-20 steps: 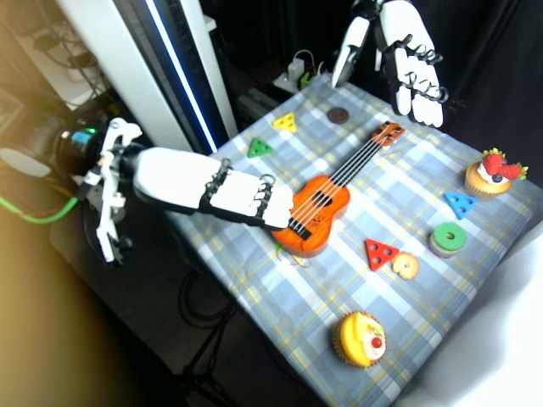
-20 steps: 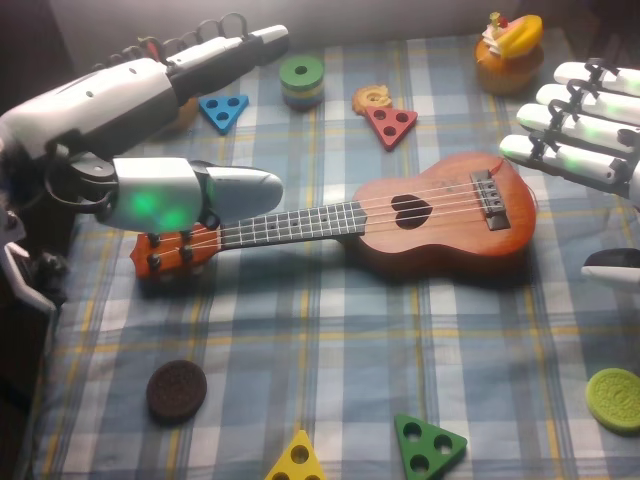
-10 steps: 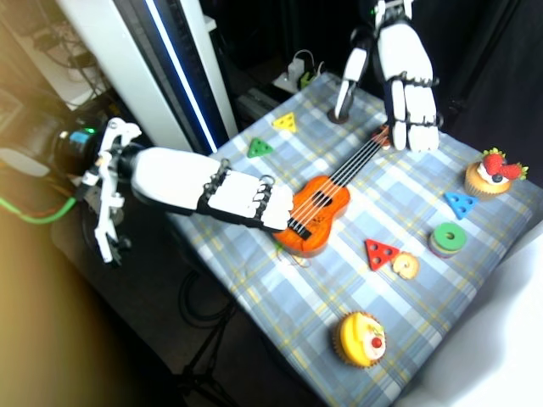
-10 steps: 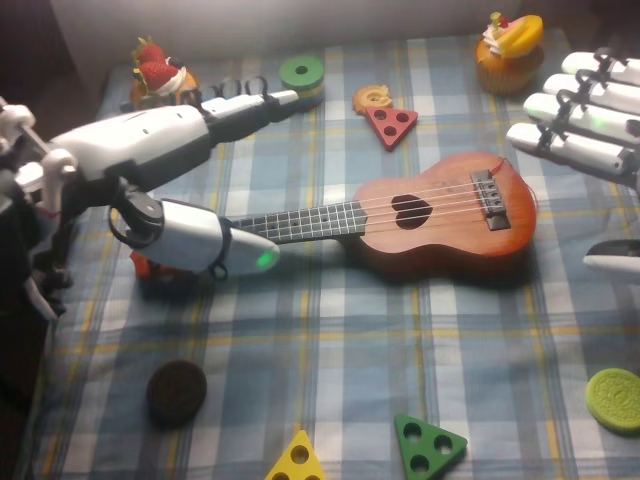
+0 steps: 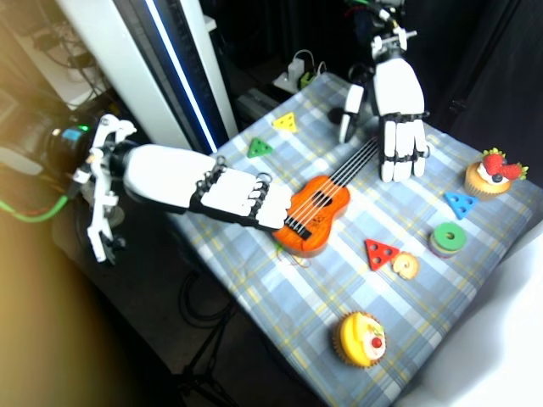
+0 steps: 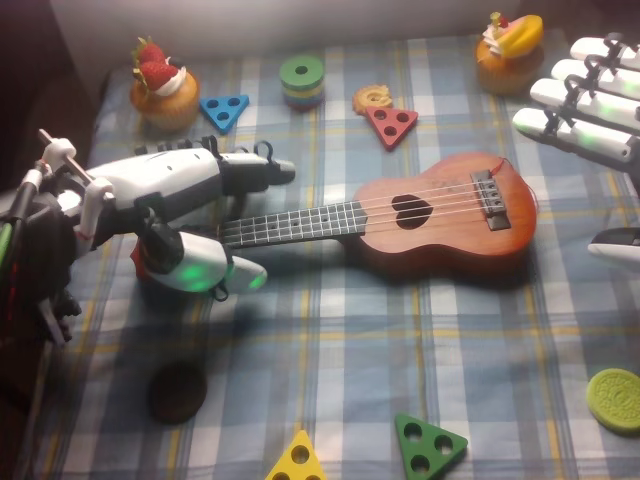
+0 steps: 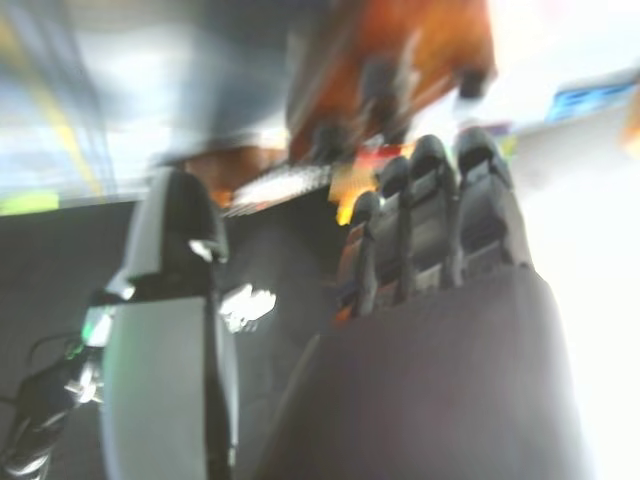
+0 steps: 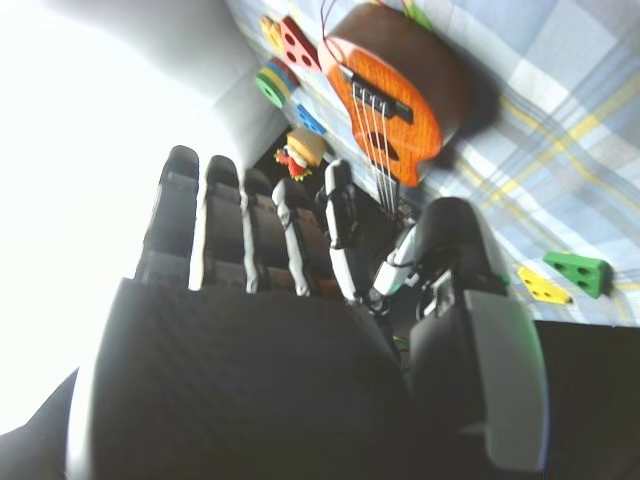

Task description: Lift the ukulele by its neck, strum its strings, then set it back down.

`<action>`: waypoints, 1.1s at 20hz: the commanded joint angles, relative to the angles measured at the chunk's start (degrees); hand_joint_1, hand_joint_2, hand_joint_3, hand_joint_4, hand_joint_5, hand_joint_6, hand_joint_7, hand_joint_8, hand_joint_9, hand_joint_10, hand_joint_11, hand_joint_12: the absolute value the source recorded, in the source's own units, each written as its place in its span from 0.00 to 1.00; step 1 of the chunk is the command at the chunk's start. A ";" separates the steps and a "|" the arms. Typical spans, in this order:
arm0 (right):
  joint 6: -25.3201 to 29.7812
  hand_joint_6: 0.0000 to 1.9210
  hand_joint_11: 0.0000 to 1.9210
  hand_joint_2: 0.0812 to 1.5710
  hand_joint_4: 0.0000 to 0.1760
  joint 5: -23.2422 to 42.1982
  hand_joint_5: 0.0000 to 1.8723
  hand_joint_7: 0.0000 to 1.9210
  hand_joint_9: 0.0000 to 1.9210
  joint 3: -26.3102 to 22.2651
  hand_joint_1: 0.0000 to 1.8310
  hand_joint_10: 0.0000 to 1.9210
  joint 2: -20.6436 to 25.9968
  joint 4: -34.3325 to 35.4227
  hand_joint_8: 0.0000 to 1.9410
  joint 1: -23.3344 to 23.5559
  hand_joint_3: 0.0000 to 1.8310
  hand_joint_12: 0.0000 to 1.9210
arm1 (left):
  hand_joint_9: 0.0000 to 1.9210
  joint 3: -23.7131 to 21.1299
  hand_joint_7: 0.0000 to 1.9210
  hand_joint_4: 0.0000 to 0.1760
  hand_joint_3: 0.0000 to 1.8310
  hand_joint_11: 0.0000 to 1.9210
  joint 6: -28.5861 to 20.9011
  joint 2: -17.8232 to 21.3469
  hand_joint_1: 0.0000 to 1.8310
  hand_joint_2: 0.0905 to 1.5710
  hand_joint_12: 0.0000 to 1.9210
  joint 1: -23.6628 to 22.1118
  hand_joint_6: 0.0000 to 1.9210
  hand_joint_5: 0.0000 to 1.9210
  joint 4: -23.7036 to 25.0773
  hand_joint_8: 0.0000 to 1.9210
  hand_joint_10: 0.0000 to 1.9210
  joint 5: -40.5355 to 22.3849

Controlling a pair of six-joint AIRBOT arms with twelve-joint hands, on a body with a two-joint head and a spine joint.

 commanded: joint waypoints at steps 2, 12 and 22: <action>-0.23 0.00 0.00 0.81 0.00 7.37 0.00 0.00 0.00 -0.15 0.17 0.00 0.51 -0.09 0.00 0.97 0.00 0.00 | 0.16 0.43 0.26 0.09 0.00 0.00 0.31 -0.82 0.53 0.68 0.72 0.45 0.04 0.28 -0.86 0.12 0.35 -4.82; 0.23 0.00 0.00 0.82 0.00 10.35 0.00 0.00 0.00 -0.85 0.15 0.00 1.64 -0.08 0.00 0.97 0.00 0.00 | 0.56 0.59 0.47 0.00 0.00 0.66 0.34 -1.16 0.65 0.70 1.00 1.72 0.86 0.40 -3.17 1.00 1.00 -7.28; 0.39 0.00 0.00 0.85 0.00 11.54 0.00 0.00 0.00 -0.93 0.18 0.00 0.76 -1.97 0.00 3.00 0.00 0.00 | 0.66 -1.67 0.55 0.00 0.00 0.74 -1.04 0.83 0.72 0.70 1.00 -1.68 1.00 0.45 0.32 1.00 1.00 -11.60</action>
